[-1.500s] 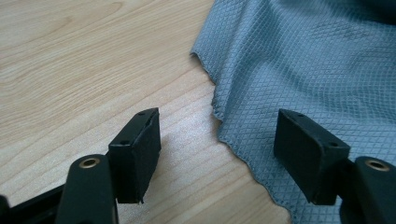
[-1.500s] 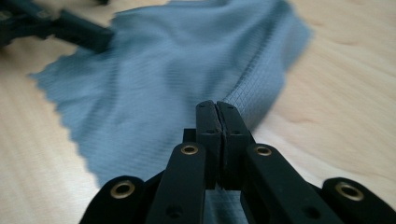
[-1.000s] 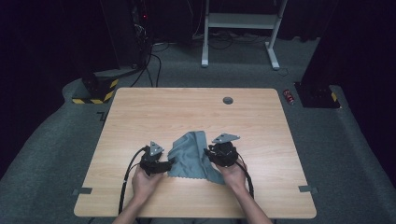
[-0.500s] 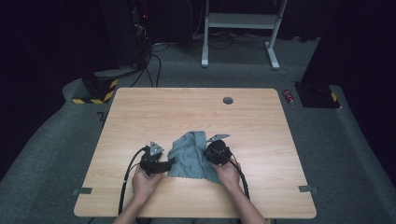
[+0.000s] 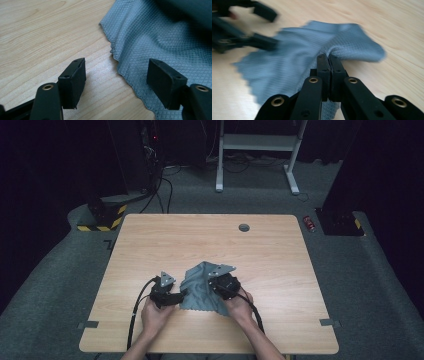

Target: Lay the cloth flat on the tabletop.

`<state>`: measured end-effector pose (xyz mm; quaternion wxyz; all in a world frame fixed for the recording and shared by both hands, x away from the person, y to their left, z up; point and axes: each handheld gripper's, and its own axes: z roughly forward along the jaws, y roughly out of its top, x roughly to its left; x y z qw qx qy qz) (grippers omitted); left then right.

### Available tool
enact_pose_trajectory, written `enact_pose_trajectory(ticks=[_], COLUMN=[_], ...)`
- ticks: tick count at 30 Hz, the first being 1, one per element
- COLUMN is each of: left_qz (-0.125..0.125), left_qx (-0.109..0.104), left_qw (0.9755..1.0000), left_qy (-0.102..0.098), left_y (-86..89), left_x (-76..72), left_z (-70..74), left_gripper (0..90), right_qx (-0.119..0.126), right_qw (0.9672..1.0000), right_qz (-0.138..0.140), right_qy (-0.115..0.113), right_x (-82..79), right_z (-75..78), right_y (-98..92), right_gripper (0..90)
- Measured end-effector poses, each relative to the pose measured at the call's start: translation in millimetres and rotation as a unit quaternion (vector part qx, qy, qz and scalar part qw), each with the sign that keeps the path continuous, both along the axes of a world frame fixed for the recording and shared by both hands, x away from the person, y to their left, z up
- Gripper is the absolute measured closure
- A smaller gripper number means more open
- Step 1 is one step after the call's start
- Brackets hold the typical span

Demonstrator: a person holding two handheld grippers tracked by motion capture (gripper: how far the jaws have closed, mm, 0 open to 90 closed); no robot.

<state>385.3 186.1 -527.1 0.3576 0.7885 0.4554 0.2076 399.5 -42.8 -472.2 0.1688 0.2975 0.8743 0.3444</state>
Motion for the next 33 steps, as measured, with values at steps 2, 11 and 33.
enact_pose_trajectory(ticks=[2, 11, 33], left_qz=[0.000, 0.001, 0.001], left_qx=[0.000, 0.000, 0.000], left_qw=[1.0000, 1.0000, 1.0000], left_qy=[0.000, 0.000, 0.000], left_y=[0.0, -0.1, -0.1], left_x=[0.0, -0.1, -0.1], left_z=[0.0, 0.0, 0.0], left_gripper=[32.1, 32.1, 32.1], right_qx=[-0.006, 0.002, 0.034], right_qw=[0.9999, 0.9971, 0.9920], right_qz=[0.012, 0.051, -0.078], right_qy=[0.002, 0.056, 0.093], right_x=[-3.0, -7.2, 23.2], right_z=[-2.3, -24.9, -32.0], right_y=[7.1, 19.2, -23.1], right_gripper=[88.4, 81.8, 71.0])
